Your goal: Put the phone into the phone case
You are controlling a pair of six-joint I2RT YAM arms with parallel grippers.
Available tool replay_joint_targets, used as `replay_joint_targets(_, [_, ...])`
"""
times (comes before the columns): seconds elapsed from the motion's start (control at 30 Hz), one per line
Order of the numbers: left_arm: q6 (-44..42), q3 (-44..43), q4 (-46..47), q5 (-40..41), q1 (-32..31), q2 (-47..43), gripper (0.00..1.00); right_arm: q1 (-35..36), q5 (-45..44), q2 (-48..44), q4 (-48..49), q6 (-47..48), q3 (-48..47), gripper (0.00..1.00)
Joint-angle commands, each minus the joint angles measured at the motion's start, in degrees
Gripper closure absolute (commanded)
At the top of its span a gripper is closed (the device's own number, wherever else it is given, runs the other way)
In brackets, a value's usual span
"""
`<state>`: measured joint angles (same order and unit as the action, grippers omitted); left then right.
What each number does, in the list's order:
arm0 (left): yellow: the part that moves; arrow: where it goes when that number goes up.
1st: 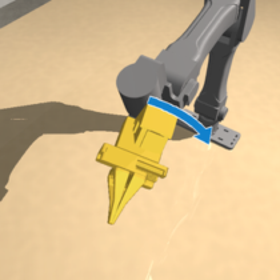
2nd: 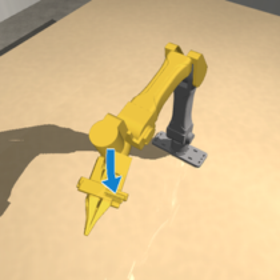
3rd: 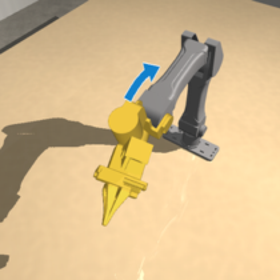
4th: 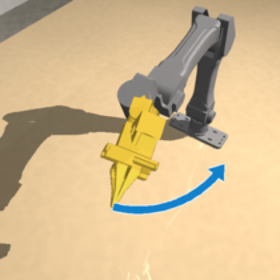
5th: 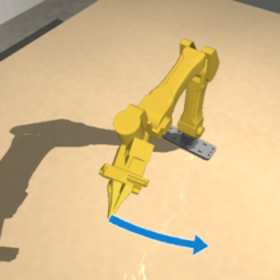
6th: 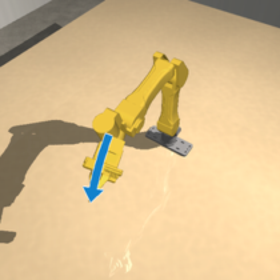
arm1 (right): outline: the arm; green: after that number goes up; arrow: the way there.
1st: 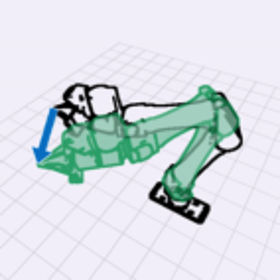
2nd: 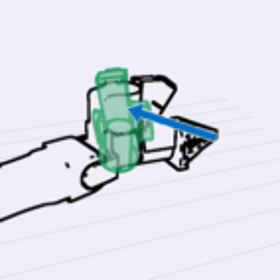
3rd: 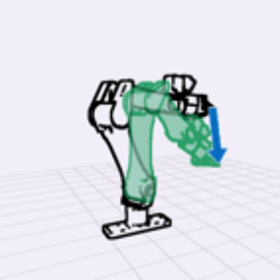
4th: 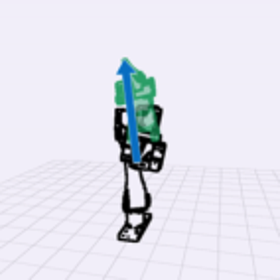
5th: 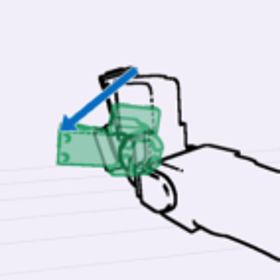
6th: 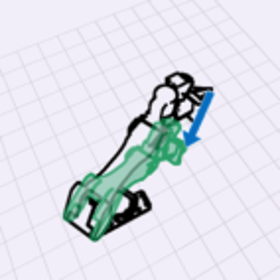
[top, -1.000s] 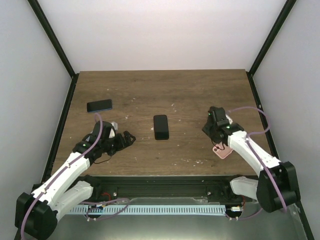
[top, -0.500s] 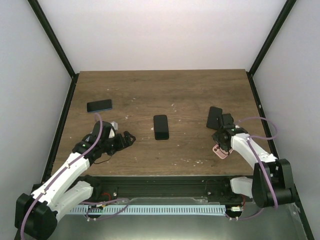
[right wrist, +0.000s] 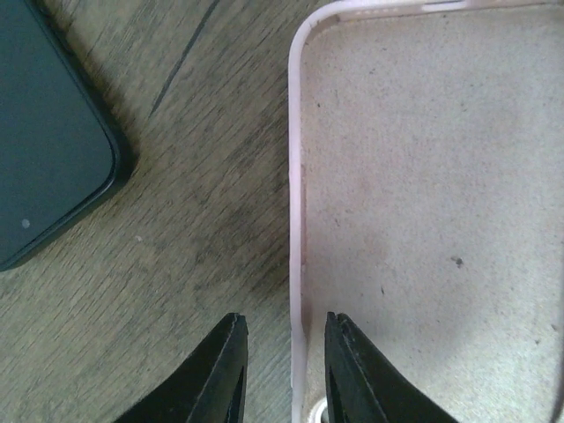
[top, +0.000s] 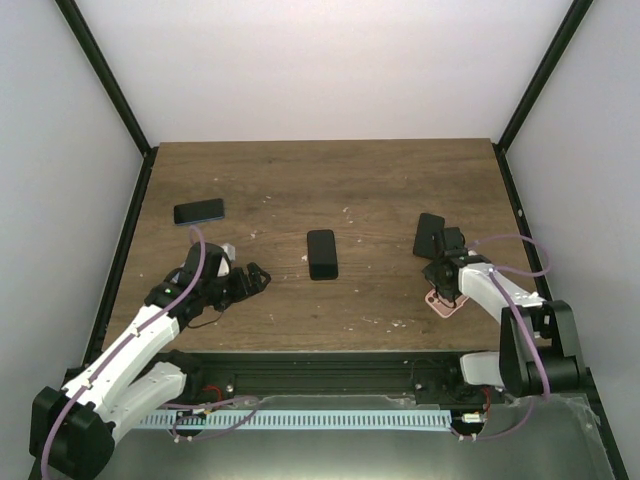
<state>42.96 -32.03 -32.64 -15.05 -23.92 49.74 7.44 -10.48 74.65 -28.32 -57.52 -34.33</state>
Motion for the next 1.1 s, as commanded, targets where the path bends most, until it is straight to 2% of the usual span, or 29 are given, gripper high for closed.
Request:
replay_joint_targets(0.0, [-0.7, -0.1, 0.1, 0.6, 0.3, -0.3, 0.00, -1.1, -0.5, 1.6, 2.3, 0.1, 0.4, 0.75])
replay_joint_targets(0.13, [-0.7, 0.1, 0.0, 0.7, 0.3, -0.5, 0.00, -1.4, 0.1, 1.9, 2.9, 0.2, 0.7, 0.83])
replay_joint_targets(0.27, [-0.4, 0.0, 0.1, 0.7, 0.3, -0.6, 0.01, -1.4, 1.1, 1.0, 3.3, 1.5, 0.8, 0.99])
replay_joint_targets(0.6, [-0.5, 0.2, 1.4, -1.5, 0.3, -0.2, 0.01, -1.4, 11.7, -7.6, 4.8, 8.3, 1.5, 0.99])
replay_joint_targets(0.77, [-0.9, 0.3, 2.8, -3.9, 0.3, 1.0, 0.02, 0.3, 21.4, -10.0, 6.9, 12.1, 2.0, 0.99])
replay_joint_targets(0.93, [-1.3, -0.3, 3.5, -6.1, 0.2, 2.6, 0.02, 7.7, 26.5, -7.5, 7.9, 16.4, 1.0, 0.99])
replay_joint_targets(1.07, [-1.3, -0.4, 3.9, -7.3, 0.3, 3.4, 0.02, 16.7, 25.6, -4.9, 8.9, 17.1, 0.2, 0.99])
